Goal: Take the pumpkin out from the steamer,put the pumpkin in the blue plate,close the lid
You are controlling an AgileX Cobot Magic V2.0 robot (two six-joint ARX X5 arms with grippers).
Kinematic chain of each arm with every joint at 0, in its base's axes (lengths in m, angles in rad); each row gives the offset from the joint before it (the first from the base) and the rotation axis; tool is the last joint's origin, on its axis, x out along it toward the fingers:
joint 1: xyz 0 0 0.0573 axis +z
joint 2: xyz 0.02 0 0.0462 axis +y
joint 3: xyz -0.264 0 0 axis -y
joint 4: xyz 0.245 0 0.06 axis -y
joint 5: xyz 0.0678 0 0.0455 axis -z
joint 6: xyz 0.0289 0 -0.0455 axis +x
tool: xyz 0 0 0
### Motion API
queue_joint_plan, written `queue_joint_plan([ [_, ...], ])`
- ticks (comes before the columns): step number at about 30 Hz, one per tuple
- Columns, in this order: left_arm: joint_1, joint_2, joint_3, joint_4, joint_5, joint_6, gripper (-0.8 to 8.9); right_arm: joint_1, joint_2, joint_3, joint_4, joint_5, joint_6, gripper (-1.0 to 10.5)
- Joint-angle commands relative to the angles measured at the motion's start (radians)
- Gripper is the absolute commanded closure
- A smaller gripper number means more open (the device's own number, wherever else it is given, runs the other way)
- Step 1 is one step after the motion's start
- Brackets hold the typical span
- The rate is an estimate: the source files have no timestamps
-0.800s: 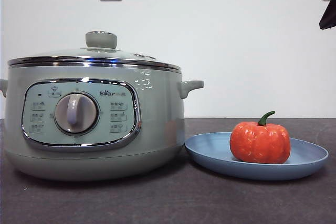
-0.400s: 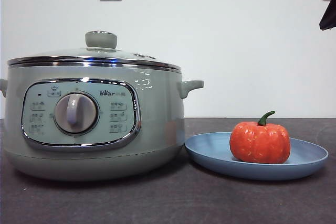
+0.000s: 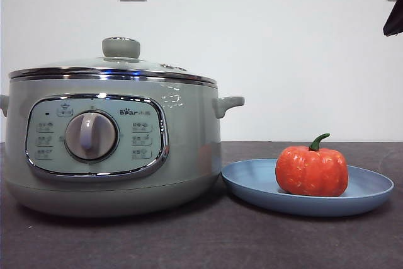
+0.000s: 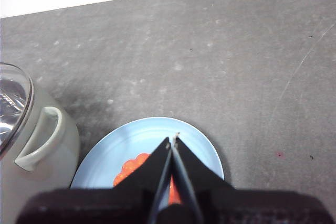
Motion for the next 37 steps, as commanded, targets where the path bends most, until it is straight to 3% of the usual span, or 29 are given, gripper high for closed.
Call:
queue_joint_plan([
  [1,0.004,-0.003,-0.015,-0.002,0.001,-0.010,8.17,0.000,-0.002,-0.003,0.003,0.003,0.009,9.5],
  [7,0.004,-0.003,-0.015,-0.002,0.001,-0.010,8.17,0.000,-0.020,-0.003,-0.027,0.003,-0.007,9.5],
  [10,0.004,-0.003,-0.015,-0.002,0.001,-0.010,8.17,-0.037,-0.077,-0.004,-0.084,0.005,-0.085,9.5],
  [14,0.004,-0.003,-0.015,-0.002,0.001,-0.010,8.17,-0.167,-0.176,-0.050,-0.032,-0.012,-0.192,9.5],
  [16,0.004,-0.003,-0.015,-0.002,0.001,-0.010,8.17,-0.248,-0.234,-0.100,0.039,-0.079,-0.237,9.5],
  [19,0.004,-0.003,-0.015,-0.002,0.001,-0.010,8.17,-0.398,-0.353,-0.208,0.190,-0.273,-0.302,9.5],
  [21,0.004,-0.003,-0.015,-0.002,0.001,-0.010,8.17,-0.465,-0.416,-0.267,0.261,-0.348,-0.309,9.5],
  [24,0.004,-0.003,-0.015,-0.002,0.001,-0.010,8.17,-0.518,-0.478,-0.339,0.301,-0.353,-0.310,9.5],
  [37,0.004,-0.003,-0.015,-0.002,0.001,-0.010,8.17,-0.516,-0.597,-0.537,0.286,-0.352,-0.324,9.5],
])
